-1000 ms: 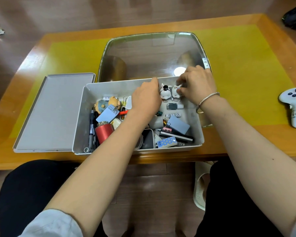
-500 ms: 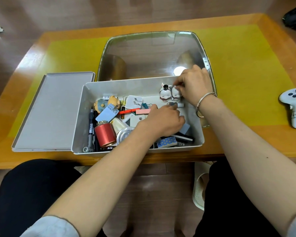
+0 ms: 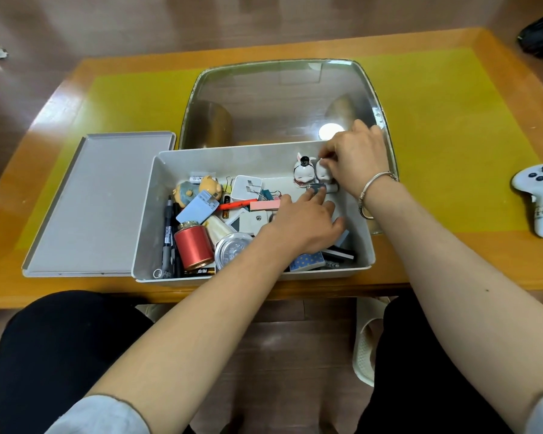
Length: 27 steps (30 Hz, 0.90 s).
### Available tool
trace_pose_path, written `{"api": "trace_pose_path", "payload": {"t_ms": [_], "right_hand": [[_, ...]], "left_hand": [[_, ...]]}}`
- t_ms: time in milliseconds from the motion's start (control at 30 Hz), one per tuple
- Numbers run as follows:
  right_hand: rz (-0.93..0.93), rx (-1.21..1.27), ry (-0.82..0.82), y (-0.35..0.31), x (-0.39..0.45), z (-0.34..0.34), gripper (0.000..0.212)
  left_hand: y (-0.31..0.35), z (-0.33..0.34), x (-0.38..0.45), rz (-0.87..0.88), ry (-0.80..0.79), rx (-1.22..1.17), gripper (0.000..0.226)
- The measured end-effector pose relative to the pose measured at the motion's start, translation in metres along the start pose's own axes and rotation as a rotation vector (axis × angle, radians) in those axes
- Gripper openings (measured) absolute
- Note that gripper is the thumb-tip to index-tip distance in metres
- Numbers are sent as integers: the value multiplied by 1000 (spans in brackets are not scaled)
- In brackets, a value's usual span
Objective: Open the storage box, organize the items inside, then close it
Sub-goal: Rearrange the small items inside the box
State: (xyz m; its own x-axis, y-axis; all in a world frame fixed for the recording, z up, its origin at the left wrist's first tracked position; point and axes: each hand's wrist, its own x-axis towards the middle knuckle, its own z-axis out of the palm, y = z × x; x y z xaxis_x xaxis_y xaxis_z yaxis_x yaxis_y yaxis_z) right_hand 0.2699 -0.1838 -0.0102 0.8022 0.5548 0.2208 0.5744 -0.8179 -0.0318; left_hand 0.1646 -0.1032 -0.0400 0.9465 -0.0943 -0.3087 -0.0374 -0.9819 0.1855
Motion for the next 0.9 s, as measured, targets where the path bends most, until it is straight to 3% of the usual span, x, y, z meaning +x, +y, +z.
{"api": "trace_pose_path", "payload": {"t_ms": [267, 400, 500, 633, 900], "right_hand": [[1, 13, 6, 1, 1, 0, 14], [16, 70, 38, 6, 1, -3, 13], [24, 66, 50, 7, 0, -6, 15], [23, 45, 15, 5, -1, -5, 14], [28, 40, 8, 2, 0, -2, 13]], "left_hand": [[1, -1, -1, 7, -7, -28, 53], [-4, -5, -5, 42, 126, -25, 46], [-13, -10, -7, -39, 187, 13, 45], [-27, -13, -8, -156, 87, 60, 54], [-32, -9, 1, -135, 31, 20, 59]]}}
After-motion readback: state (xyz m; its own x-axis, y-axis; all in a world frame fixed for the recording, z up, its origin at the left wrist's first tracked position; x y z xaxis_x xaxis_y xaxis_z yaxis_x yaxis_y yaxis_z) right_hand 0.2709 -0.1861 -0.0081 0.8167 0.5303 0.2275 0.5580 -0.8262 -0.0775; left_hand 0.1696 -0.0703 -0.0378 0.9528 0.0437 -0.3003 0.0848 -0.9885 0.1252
